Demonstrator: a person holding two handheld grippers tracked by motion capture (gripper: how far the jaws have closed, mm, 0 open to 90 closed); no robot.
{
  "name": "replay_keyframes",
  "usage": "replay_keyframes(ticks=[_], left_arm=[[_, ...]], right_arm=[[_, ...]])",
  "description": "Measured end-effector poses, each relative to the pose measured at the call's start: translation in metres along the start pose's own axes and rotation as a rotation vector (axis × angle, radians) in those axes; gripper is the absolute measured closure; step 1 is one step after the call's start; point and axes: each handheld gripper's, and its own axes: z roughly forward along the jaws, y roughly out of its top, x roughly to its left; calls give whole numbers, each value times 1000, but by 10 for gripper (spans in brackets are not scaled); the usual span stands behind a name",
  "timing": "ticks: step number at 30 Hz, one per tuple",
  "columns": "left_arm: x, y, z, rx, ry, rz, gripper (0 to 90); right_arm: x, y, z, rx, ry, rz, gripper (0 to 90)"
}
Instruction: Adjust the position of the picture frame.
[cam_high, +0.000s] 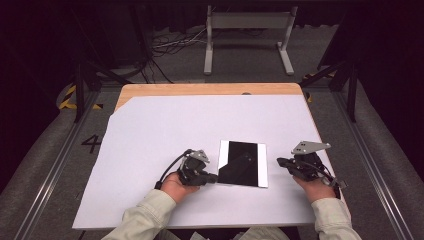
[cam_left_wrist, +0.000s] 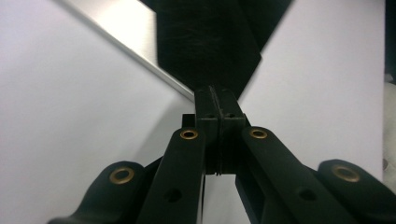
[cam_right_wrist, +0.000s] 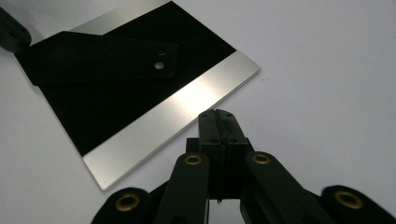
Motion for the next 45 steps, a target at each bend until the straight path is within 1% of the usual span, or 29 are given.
replay_keyframes(ticks=[1, 2, 3, 4, 6, 8, 10, 12, 13, 14, 15, 16, 19, 22, 24, 26, 27, 28, 29, 31, 32, 34, 36, 38, 40, 41, 42, 44, 45], left_arm=[[-4, 2, 3, 1, 4, 15, 900], [-6, 2, 3, 6, 13, 20, 900], [-6, 2, 3, 3, 12, 20, 900], [-4, 2, 2, 0, 2, 20, 900], [0, -1, -1, -3, 5, 8, 900], [4, -3, -8, -14, 27, 2, 900], [10, -5, -17, -37, 47, -13, 900], [17, -8, -27, -64, 84, -34, 900], [21, -10, -32, -76, 91, -45, 899], [21, -10, -32, -76, 91, -45, 891], [25, -13, -38, -93, 96, -61, 891], [29, -15, -42, -109, 98, -70, 866], [35, -20, -49, -141, 111, -92, 854], [39, -25, -53, -144, 124, -98, 845], [40, -26, -54, -147, 126, -99, 843], [41, -27, -55, -151, 133, -103, 839], [41, -27, -55, -153, 133, -104, 838], [41, -27, -56, -154, 137, -104, 838], [42, -27, -56, -155, 135, -104, 838], [42, -28, -56, -152, 135, -108, 837], [43, -28, -56, -150, 134, -103, 837], [43, -28, -56, -152, 134, -107, 837], [43, -27, -55, -153, 133, -112, 837], [43, -27, -55, -155, 131, -111, 837], [42, -27, -55, -154, 132, -111, 837], [43, -27, -55, -156, 133, -113, 837], [43, -27, -55, -156, 133, -113, 836], [44, -27, -56, -156, 134, -110, 836], [44, -28, -56, -155, 135, -118, 836]], right_arm=[[0, 0, 0, 2, -1, 0, 897], [0, 0, 1, 3, -1, 1, 897], [0, 0, 0, 2, -2, 2, 897], [0, 0, 0, 1, -4, 3, 897], [-1, 1, -1, -2, -9, 6, 897], [-3, 3, 0, -1, -12, 12, 897], [-5, 6, 3, 3, -15, 17, 897], [-7, 10, 7, 7, -19, 22, 897], [-8, 13, 11, 16, -22, 30, 897], [-8, 13, 11, 16, -22, 30, 897], [-11, 16, 17, 26, -29, 32, 897], [-14, 20, 23, 41, -35, 45, 897], [-22, 28, 38, 73, -57, 63, 898], [-26, 34, 51, 106, -68, 73, 897], [-29, 37, 59, 125, -71, 78, 898], [-30, 38, 63, 130, -72, 80, 898], [-34, 40, 69, 140, -76, 90, 897], [-34, 40, 69, 140, -76, 90, 897], [-37, 41, 75, 148, -73, 100, 898], [-39, 41, 80, 159, -65, 111, 898], [-40, 42, 82, 153, -61, 128, 898], [-41, 43, 83, 150, -55, 135, 898], [-42, 45, 84, 162, -55, 149, 899], [-41, 46, 85, 163, -57, 135, 899], [-40, 46, 86, 160, -50, 131, 899], [-37, 49, 90, 153, -33, 116, 900], [-37, 49, 90, 153, -33, 116, 900], [-31, 53, 94, 153, -25, 95, 900], [-27, 56, 97, 156, -19, 82, 899]])
